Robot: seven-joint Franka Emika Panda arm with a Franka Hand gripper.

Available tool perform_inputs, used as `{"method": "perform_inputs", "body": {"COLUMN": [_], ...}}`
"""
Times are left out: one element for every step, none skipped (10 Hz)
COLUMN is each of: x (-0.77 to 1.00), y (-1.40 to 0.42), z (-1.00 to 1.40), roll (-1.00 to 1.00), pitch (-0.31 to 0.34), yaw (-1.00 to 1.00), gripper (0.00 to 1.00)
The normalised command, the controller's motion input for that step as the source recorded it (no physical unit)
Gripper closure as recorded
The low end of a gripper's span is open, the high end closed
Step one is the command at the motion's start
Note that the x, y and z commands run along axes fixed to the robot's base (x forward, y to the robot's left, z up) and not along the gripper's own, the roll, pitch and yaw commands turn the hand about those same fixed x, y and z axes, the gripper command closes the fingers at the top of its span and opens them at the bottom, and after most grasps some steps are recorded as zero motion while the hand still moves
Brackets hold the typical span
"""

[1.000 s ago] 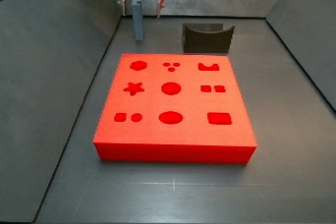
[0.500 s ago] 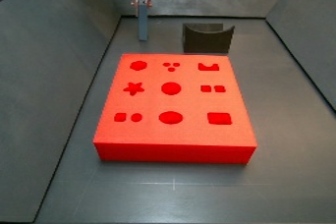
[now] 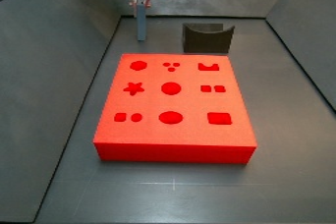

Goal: Pick up the arch object. Move up. Rotate the arch object. Move to above the board. Insert the arch object.
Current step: Pick up the arch object, then move up, then rotate the arch object.

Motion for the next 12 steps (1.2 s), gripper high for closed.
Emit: {"method": "perform_inputs", "body": {"x": [0.0,0.0,0.0,0.0,-0.05,-0.08,-0.05,-0.03,-0.02,0.25,0.25,0.21], "y": [0.0,0.0,0.0,0.0,0.06,0.05,0.02,0.02,0.01,-0.49,-0.5,-0.41], "z": [0.0,0.0,0.0,0.83,0.82,0.75,0.59,0.38,0.27,1.0,1.0,1.0], "roll": [0.0,0.0,0.0,0.0,0.0,-0.01,-0.02,-0.03,-0.03,0.0,0.0,-0.01], "pitch": [0.0,0.0,0.0,0.0,0.016,0.036,0.038,0.033,0.033,0.0,0.011,0.052], "yaw": [0.0,0.0,0.0,0.0,0.01,0.0,-0.01,-0.01,-0.01,0.0,0.01,0.03], "gripper": [1.0,1.0,1.0,1.0,1.0,1.0,1.0,1.0,1.0,1.0,1.0,1.0]}}
